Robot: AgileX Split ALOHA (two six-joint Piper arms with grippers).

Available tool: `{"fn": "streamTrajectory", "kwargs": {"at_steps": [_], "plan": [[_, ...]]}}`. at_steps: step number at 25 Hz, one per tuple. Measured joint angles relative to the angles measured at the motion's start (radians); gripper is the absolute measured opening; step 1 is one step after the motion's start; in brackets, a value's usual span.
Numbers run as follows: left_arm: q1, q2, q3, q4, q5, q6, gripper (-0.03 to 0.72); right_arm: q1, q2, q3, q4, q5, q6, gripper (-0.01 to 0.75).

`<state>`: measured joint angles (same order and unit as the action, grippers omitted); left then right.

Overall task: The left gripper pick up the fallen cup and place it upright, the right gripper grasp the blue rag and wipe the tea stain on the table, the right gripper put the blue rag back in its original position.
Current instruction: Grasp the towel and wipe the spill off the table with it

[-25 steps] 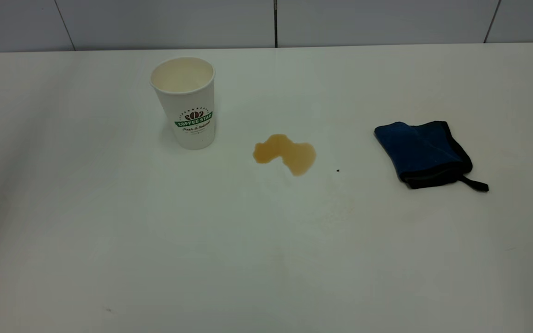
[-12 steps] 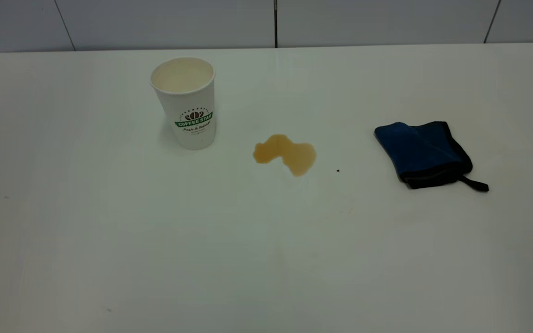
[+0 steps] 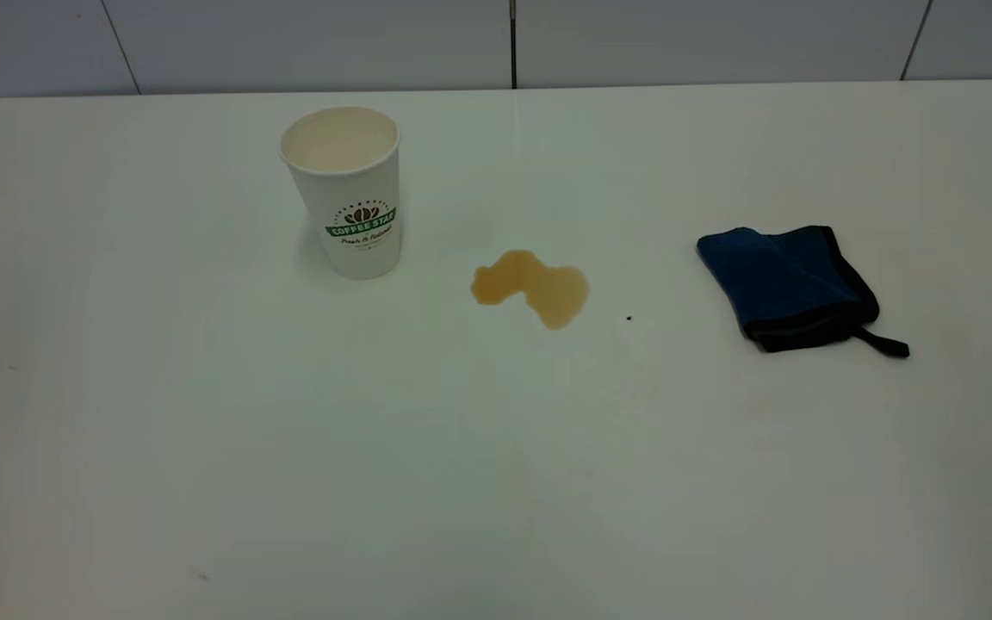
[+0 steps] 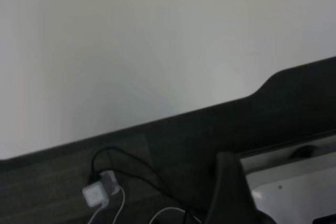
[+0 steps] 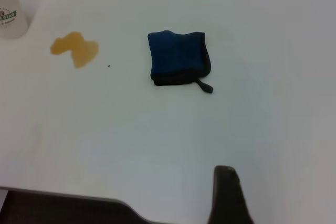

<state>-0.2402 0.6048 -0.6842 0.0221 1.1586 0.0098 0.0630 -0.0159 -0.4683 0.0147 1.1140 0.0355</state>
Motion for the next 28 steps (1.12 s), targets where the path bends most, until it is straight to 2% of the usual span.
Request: {"fn": "streamTrajectory", "kwargs": {"at_steps": [6, 15, 17, 23, 28], "plan": [[0.000, -0.176, 0.181, 0.000, -0.047, -0.010, 0.549, 0.000, 0.000, 0.000, 0.000, 0.000, 0.000, 0.545], [0.003, -0.374, 0.203, 0.000, -0.047, -0.010, 0.549, 0.000, 0.000, 0.000, 0.000, 0.000, 0.000, 0.545], [0.037, -0.416, 0.203, 0.000, -0.046, -0.010, 0.549, 0.000, 0.000, 0.000, 0.000, 0.000, 0.000, 0.545], [0.222, -0.528, 0.203, 0.008, -0.043, -0.010, 0.549, 0.000, 0.000, 0.000, 0.000, 0.000, 0.000, 0.545], [0.256, -0.622, 0.203, 0.008, -0.036, -0.010, 0.549, 0.000, 0.000, 0.000, 0.000, 0.000, 0.000, 0.545]]}}
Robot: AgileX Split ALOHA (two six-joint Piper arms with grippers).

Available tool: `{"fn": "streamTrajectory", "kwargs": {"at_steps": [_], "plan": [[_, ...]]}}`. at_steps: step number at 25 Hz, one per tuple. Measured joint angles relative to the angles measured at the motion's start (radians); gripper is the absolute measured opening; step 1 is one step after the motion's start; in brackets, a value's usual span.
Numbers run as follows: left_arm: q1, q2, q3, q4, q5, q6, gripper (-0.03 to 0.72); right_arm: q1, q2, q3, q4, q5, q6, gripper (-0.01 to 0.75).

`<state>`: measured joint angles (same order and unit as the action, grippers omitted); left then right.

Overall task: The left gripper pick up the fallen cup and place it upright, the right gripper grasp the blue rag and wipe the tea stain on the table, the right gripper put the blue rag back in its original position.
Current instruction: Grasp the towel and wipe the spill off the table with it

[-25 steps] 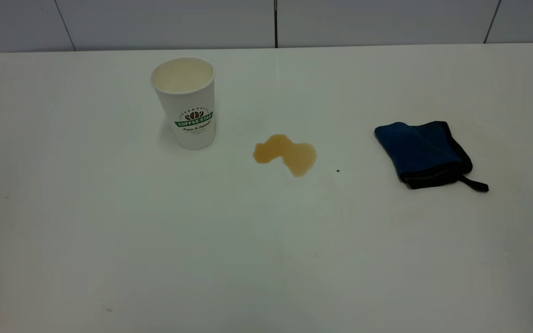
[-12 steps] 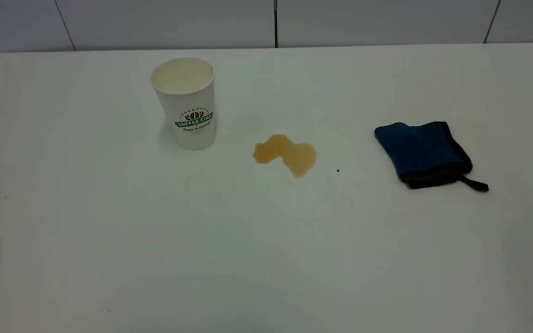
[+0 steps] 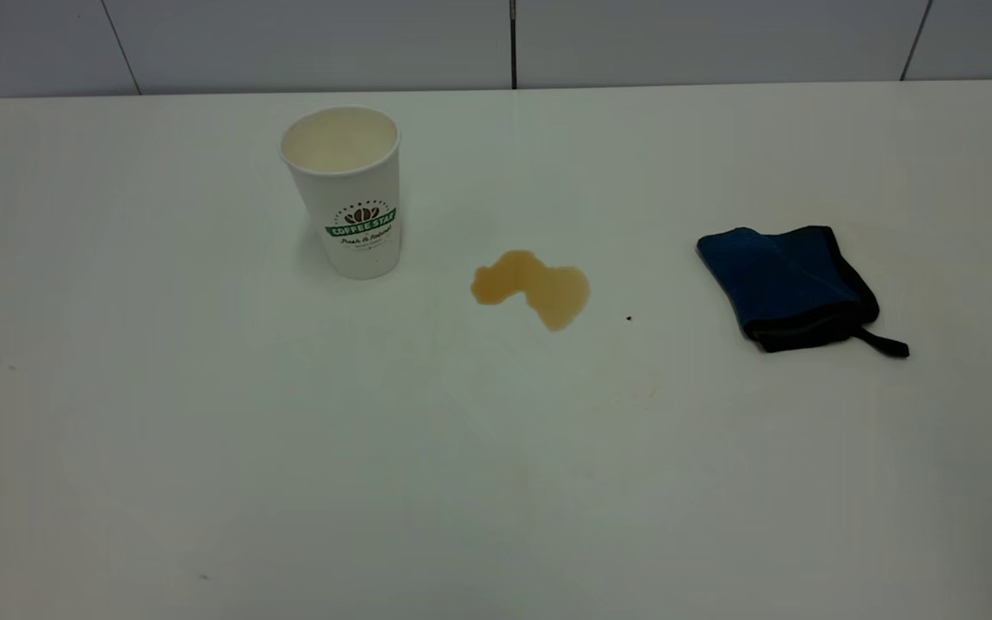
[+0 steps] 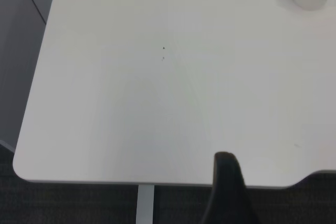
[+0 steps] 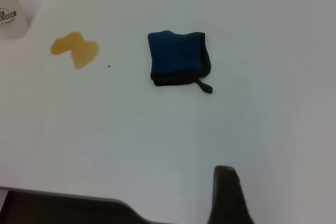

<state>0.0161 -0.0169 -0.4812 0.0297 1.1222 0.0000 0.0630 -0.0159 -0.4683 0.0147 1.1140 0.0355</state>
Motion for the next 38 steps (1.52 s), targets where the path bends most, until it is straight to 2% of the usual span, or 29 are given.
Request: {"fn": "streamTrajectory", "kwargs": {"at_steps": [14, 20, 23, 26, 33, 38], "plan": [[0.000, -0.001, 0.000, 0.000, 0.001, 0.000, 0.549, 0.000, 0.000, 0.000, 0.003, 0.000, 0.000, 0.545], [0.000, -0.001, 0.000, 0.000, 0.001, 0.000, 0.549, 0.000, 0.026, -0.012, 0.075, -0.030, 0.003, 0.550], [0.000, -0.001, 0.000, 0.000, 0.001, 0.000, 0.549, 0.000, 0.150, -0.019, 0.113, -0.110, -0.013, 0.588], [0.000, -0.001, 0.000, 0.000, 0.001, 0.000, 0.549, 0.000, 0.332, -0.020, 0.145, -0.247, -0.083, 0.620], [0.000, -0.001, 0.000, 0.000, 0.001, 0.000, 0.549, 0.000, 0.881, -0.038, 0.310, -0.580, -0.353, 0.615], [0.000, -0.001, 0.000, 0.000, 0.001, 0.000, 0.549, 0.000, 1.309, -0.145, 0.487, -0.720, -0.607, 0.597]]}}
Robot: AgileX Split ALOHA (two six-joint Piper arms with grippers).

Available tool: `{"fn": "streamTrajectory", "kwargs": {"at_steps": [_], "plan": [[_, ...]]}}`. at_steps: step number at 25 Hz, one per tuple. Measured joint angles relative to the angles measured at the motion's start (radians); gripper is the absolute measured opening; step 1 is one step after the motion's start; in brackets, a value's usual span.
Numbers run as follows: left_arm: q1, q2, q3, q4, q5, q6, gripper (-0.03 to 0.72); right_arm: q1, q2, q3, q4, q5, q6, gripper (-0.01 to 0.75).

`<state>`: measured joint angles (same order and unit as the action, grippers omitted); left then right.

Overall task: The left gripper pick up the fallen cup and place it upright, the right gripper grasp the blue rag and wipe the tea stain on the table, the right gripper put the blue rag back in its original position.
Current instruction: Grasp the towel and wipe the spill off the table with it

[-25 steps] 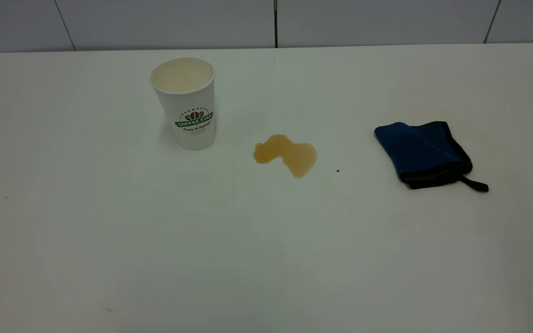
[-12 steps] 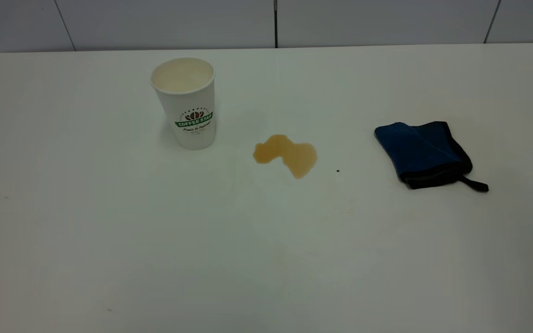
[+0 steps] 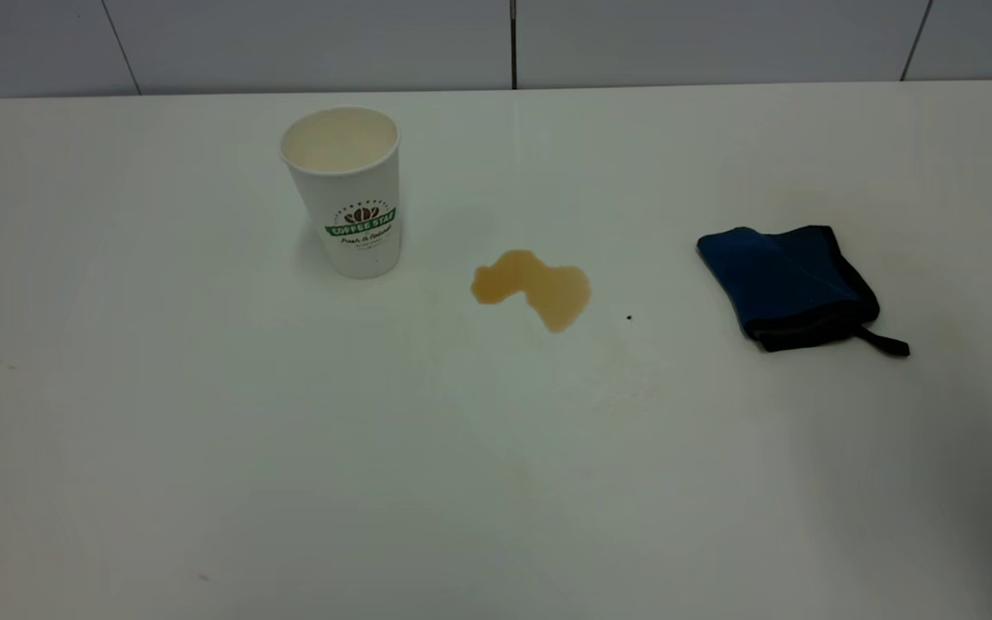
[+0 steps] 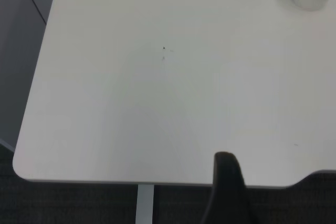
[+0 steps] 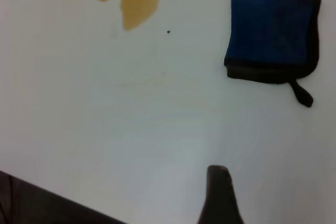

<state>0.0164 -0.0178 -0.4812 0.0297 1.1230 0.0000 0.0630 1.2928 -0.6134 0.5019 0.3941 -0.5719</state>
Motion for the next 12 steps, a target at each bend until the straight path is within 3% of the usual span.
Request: {"fn": "streamTrajectory", "kwargs": {"at_steps": [7, 12], "plan": [[0.000, 0.000, 0.000, 0.000, 0.000, 0.000, 0.549, 0.000, 0.522, -0.265, 0.133, -0.128, -0.295, 0.591], [0.000, 0.000, 0.000, 0.000, 0.000, 0.000, 0.548, 0.000, 0.801, -0.474, 0.137, -0.149, -0.340, 0.590]]}}
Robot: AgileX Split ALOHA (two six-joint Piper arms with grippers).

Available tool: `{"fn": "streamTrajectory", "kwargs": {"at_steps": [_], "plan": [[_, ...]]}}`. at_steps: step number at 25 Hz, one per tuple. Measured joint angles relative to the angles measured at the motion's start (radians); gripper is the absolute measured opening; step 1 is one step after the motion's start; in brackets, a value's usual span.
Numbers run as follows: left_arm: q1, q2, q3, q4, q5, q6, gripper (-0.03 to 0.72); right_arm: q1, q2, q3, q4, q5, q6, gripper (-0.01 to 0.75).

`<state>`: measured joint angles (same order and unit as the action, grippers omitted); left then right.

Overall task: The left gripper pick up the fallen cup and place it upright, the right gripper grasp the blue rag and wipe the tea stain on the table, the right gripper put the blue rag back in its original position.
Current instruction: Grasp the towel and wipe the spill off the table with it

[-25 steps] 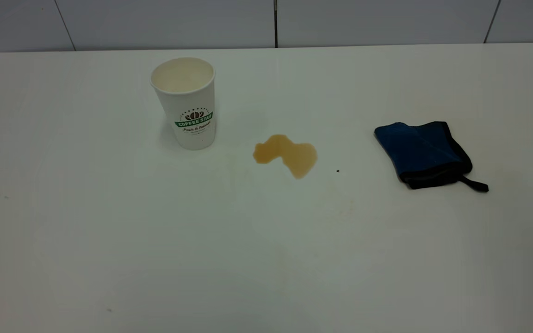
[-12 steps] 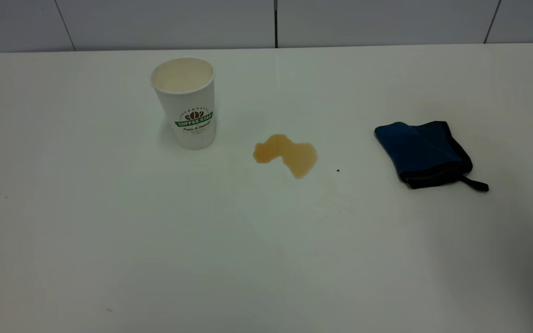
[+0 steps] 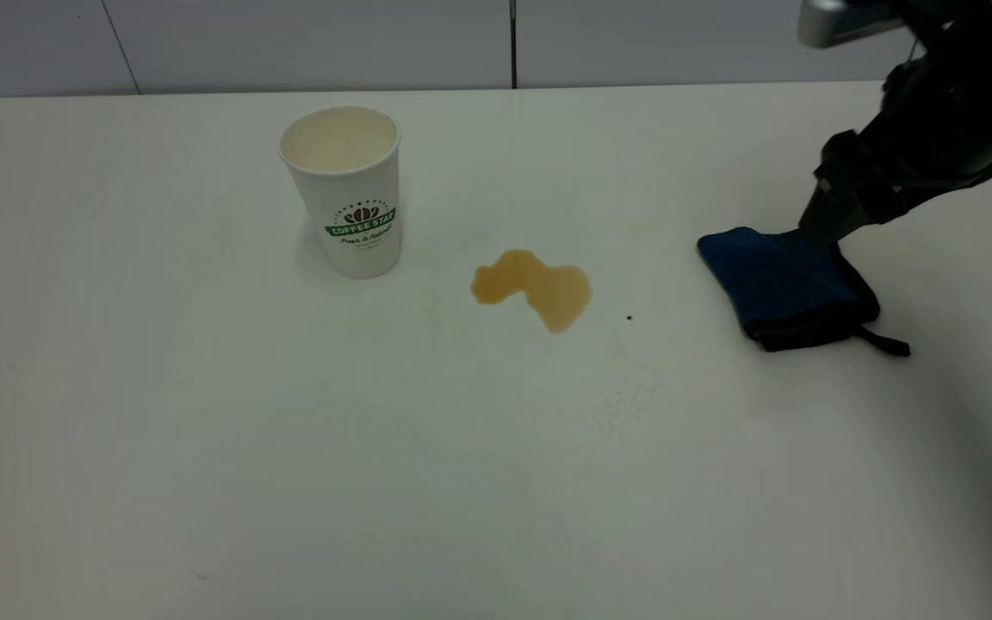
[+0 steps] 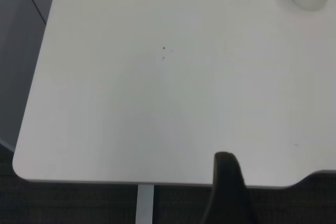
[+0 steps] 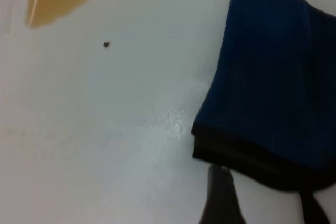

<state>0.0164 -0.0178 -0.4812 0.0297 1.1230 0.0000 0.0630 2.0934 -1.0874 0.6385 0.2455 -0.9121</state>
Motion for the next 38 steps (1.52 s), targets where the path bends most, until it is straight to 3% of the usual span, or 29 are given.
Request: {"fn": "streamTrajectory", "kwargs": {"at_steps": [9, 18, 20, 22, 24, 26, 27, 29, 38], "plan": [[0.000, 0.000, 0.000, 0.001, 0.000, 0.000, 0.548, -0.009, 0.282, -0.294, -0.047, -0.004, -0.011, 0.590], [0.000, 0.000, 0.000, 0.001, 0.000, 0.000, 0.548, -0.031, 0.362, -0.330, -0.077, -0.038, -0.015, 0.579], [0.000, 0.000, 0.000, 0.001, 0.000, 0.000, 0.548, -0.026, 0.371, -0.331, -0.076, -0.038, -0.015, 0.546], [0.000, 0.000, 0.000, 0.001, 0.000, 0.000, 0.548, -0.018, 0.376, -0.332, -0.075, -0.039, -0.015, 0.466], [0.000, 0.000, 0.000, 0.001, 0.000, 0.000, 0.548, -0.007, 0.378, -0.332, -0.075, -0.036, -0.015, 0.333], [0.000, 0.000, 0.000, 0.001, 0.000, 0.000, 0.548, 0.010, 0.379, -0.332, -0.075, -0.038, -0.023, 0.146], [0.000, 0.000, 0.000, 0.001, 0.000, 0.000, 0.548, 0.021, 0.380, -0.338, -0.076, -0.042, -0.026, 0.097], [0.000, 0.000, 0.000, 0.001, 0.000, 0.000, 0.548, 0.045, 0.387, -0.359, -0.077, -0.049, -0.029, 0.063], [0.000, 0.000, 0.000, 0.001, 0.000, 0.000, 0.547, 0.174, 0.471, -0.610, -0.076, -0.049, -0.039, 0.062]]}}
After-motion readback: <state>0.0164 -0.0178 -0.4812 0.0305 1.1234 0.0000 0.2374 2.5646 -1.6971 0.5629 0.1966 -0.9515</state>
